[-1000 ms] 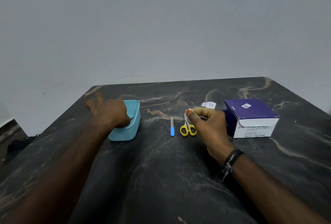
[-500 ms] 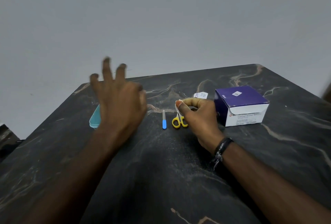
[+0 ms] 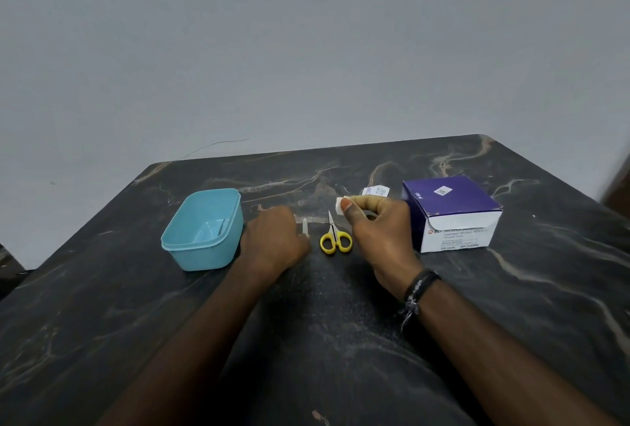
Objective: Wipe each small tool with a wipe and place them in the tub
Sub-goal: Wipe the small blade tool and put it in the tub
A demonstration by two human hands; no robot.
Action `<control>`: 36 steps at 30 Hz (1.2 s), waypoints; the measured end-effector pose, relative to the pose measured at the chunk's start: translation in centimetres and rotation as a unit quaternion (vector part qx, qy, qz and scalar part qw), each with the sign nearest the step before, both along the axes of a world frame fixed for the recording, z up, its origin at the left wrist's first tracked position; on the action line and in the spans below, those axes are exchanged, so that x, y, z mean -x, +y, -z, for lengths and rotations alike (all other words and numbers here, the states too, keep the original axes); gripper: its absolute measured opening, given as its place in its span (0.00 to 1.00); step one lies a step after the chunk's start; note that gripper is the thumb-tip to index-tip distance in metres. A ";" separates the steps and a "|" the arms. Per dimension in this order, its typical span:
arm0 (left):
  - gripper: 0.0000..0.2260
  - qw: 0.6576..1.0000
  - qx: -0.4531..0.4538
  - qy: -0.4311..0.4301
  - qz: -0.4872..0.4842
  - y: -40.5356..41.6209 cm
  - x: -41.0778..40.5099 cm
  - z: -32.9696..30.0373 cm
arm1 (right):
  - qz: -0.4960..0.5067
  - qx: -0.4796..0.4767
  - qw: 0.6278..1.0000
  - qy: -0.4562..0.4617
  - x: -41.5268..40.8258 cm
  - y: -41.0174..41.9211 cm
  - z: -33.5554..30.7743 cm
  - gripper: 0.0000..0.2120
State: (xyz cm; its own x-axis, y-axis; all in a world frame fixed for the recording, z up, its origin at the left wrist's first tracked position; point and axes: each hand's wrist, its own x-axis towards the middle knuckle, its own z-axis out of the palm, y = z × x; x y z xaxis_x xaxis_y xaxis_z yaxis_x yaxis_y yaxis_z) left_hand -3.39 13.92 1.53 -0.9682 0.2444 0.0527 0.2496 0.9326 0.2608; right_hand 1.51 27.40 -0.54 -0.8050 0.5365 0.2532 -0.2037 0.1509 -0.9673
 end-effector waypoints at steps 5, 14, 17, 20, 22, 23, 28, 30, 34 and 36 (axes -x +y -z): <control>0.08 0.998 -0.025 -0.064 -0.002 0.2 0.6 -0.4 | -0.004 -0.004 1.000 -0.014 0.2 0.0 0.3 0.07; 0.09 0.997 -0.002 -0.071 0.002 0.9 0.6 -0.6 | -0.035 0.049 0.998 -0.014 -0.1 -0.1 -0.2 0.05; 0.07 0.994 -0.029 -0.101 -0.005 0.9 0.6 -0.9 | -0.049 0.078 0.996 -0.007 -0.1 -0.1 -0.3 0.06; 0.08 0.990 -0.080 -0.118 -0.023 0.3 1.0 -0.5 | -0.064 0.093 0.994 -0.008 -0.1 -0.2 -0.5 0.08; 0.07 0.980 -0.154 -0.118 -0.037 -0.3 1.1 0.3 | -0.068 0.102 0.992 -0.015 -0.1 -0.2 -0.5 0.08; 0.07 0.970 -0.212 -0.114 -0.033 -0.5 1.0 0.8 | -0.069 0.106 0.992 -0.018 -0.1 -0.2 -0.5 0.08; 0.05 0.830 -0.543 -0.122 0.052 -0.4 -1.0 2.3 | -0.075 0.132 0.988 -0.031 -0.4 -0.3 -0.8 0.07; 0.05 0.797 -0.582 -0.144 0.076 -0.1 -1.8 2.4 | -0.083 0.154 0.984 -0.032 -0.5 -0.3 -1.0 0.06; 0.03 0.785 -0.584 -0.180 0.107 0.1 -3.0 2.6 | -0.087 0.166 0.981 -0.047 -0.3 0.0 -0.9 0.06; 0.02 0.791 -0.576 -0.179 0.105 0.1 -3.1 2.7 | -0.088 0.163 0.981 -0.055 -0.2 -0.1 -0.9 0.06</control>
State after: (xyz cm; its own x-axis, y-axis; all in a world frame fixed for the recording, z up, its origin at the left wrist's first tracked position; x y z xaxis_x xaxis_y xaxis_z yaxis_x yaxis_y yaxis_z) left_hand -0.27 13.99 -1.22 -0.9159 0.3916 0.0883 0.0844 -0.0274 0.9961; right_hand 1.74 27.33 0.33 -0.9052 0.4250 -0.0019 -0.0913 -0.1990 -0.9757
